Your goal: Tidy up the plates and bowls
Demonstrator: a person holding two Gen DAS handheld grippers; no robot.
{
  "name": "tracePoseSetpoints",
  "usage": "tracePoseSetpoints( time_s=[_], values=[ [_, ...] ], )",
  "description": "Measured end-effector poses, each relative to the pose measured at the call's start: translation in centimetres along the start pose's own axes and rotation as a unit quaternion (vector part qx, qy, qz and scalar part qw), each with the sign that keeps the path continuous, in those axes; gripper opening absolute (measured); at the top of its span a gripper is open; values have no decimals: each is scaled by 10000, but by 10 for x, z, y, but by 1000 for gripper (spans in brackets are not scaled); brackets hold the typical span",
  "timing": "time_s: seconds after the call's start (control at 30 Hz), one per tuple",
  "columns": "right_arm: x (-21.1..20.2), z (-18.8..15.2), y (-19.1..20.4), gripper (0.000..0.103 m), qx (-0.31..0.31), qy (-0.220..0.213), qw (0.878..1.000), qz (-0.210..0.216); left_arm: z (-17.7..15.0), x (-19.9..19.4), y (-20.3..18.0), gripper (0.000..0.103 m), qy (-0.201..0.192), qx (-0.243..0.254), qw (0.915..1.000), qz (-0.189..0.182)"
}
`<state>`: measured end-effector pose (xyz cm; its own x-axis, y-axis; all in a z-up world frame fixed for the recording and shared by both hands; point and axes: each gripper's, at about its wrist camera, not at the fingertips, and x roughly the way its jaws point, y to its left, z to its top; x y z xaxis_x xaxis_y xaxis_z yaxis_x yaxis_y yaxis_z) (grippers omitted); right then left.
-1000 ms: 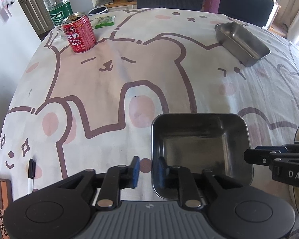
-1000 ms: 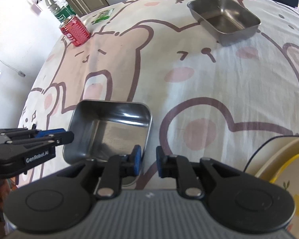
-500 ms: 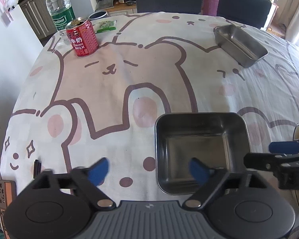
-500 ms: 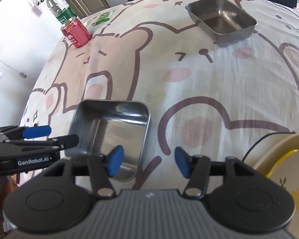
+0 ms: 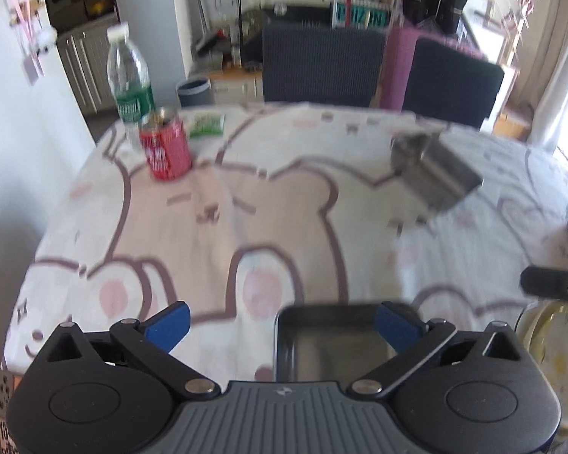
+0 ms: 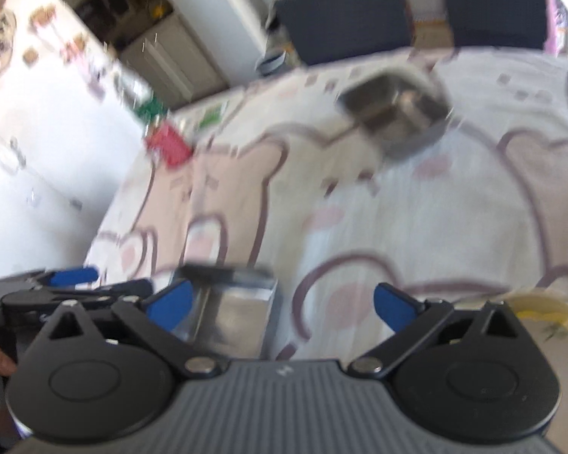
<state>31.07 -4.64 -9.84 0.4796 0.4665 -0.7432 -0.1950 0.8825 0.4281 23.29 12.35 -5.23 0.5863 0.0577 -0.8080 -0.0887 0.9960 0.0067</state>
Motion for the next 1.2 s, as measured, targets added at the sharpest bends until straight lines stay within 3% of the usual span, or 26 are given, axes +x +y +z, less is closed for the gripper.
tracePoseSetpoints(
  time_s=[0.17,0.3,0.53,0.73,0.83,1.0,1.2],
  values=[
    [-14,22,-40,103,877,-647,9940,-130,21,2,-26,103,-474,-14,9989,-54],
    [-7,41,-72,103,1450,-1058,9823,-535,38,22,-54,103,-604,110,9979,-192],
    [36,62,-106,103,2242,-1072,9641,-931,86,61,-93,103,-1009,351,9939,-263],
    [85,84,-105,103,1915,-921,9696,-1216,130,108,-113,103,-996,446,9931,-431],
    [103,87,-101,103,1648,-848,9735,-1342,143,133,-123,103,-935,409,9943,-316],
    [120,87,-105,103,1487,-624,9749,-1537,143,165,-128,103,-684,272,9965,-406],
    [124,86,-116,103,1271,-301,9790,-1563,132,191,-129,100,-442,451,9980,36]
  ],
)
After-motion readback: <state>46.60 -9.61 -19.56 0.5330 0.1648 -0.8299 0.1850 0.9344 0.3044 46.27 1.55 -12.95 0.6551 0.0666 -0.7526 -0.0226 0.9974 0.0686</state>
